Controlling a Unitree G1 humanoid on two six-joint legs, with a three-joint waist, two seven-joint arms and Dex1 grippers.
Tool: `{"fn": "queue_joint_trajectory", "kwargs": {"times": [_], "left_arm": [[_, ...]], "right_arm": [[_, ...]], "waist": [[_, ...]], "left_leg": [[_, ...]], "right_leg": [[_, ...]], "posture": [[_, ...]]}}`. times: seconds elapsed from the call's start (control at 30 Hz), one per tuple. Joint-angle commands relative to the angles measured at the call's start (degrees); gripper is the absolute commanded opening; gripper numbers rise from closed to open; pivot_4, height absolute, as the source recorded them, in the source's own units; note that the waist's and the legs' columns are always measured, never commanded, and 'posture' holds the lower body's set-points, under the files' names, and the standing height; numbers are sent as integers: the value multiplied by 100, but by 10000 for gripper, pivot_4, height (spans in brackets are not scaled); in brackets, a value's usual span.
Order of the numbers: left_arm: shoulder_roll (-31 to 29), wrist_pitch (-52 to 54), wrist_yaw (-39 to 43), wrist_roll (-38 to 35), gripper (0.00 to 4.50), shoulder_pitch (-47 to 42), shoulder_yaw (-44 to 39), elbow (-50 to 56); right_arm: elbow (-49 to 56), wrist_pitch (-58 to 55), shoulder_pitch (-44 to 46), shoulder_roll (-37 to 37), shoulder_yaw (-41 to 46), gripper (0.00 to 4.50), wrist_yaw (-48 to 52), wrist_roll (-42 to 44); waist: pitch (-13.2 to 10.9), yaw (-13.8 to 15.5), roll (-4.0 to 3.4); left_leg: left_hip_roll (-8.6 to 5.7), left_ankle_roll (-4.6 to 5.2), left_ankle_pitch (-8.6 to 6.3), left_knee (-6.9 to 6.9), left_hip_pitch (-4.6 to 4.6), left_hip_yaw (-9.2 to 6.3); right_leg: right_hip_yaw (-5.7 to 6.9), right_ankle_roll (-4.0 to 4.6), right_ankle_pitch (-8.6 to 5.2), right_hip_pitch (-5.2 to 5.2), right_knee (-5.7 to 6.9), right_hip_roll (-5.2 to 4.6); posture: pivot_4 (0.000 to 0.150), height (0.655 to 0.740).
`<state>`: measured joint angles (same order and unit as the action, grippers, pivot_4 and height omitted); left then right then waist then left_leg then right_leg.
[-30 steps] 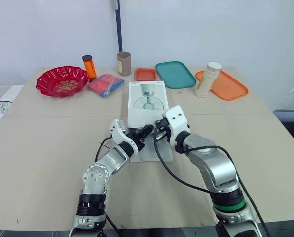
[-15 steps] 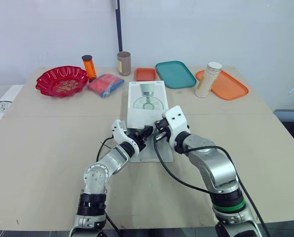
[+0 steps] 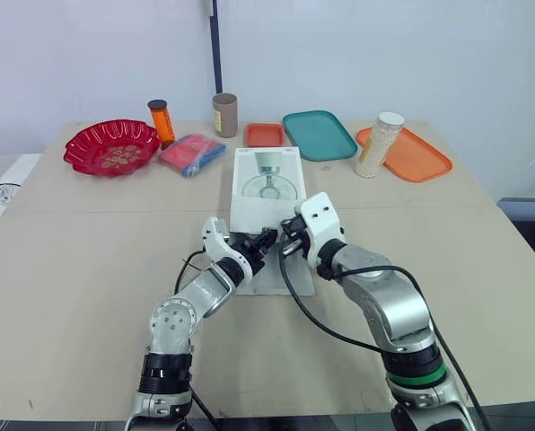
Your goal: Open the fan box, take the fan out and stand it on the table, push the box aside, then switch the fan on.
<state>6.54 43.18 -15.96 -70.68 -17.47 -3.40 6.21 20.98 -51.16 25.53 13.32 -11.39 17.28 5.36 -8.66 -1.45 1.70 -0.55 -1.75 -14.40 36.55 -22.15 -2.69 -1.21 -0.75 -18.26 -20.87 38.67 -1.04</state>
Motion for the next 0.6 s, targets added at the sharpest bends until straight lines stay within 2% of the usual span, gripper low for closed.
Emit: {"fn": "queue_joint_trajectory", "kwargs": {"times": [0.03,0.6], "left_arm": [[445,91,-186,-170,13972,627,125,326],[-210,290,-887,-1276,13972,1164,313,1156]], "right_arm": [[-214,-337,-154,-6,-224,0,31,12],[-208,-402,-177,40,-286,0,-23,-37]], "waist": [[0,-1,0],[21,1,1]], "left_leg": [[1,0,0,-1,1,0],[9,-3,1,-13,4,0]], "right_leg": [[0,2,1,0,-1,1],[0,8,4,6,-24,8]], "posture": [[1500,7382],[1500,7382]]}}
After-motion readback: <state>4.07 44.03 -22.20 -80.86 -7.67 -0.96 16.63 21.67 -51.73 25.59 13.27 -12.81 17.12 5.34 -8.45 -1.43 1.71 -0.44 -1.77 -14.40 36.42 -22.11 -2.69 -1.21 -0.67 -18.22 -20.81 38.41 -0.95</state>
